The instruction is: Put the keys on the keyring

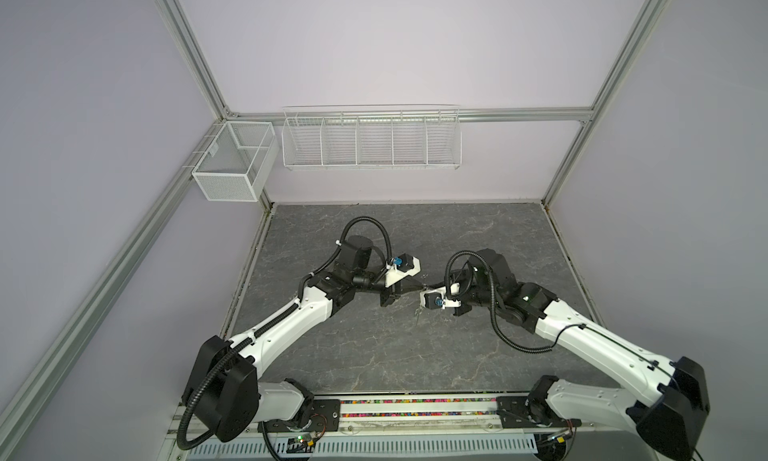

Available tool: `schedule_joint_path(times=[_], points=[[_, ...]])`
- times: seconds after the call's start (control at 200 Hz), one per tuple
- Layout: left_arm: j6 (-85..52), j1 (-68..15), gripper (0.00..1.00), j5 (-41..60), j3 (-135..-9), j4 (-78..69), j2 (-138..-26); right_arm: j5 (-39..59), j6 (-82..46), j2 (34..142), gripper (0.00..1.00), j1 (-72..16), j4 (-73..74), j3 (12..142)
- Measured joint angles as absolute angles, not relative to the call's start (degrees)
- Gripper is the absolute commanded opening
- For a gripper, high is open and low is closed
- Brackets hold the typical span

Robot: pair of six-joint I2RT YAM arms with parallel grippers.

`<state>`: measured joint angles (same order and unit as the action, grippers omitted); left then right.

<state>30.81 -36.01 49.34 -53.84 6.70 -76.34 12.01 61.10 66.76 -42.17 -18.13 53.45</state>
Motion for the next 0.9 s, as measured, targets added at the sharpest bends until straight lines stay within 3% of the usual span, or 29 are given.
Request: schedule_joint_path(times=[0.505, 0.9], points=[[21.2, -36.0, 0.00, 48.8, -48.9, -12.1, -75.5, 23.0, 41.0, 60.2, 0.25, -31.2, -12.4, 51.7], [18.9, -35.7, 0.00, 48.2, -48.2, -19.9, -75.6, 35.0, 25.4, 64.4, 0.24, -30.5, -7.4, 52.3]])
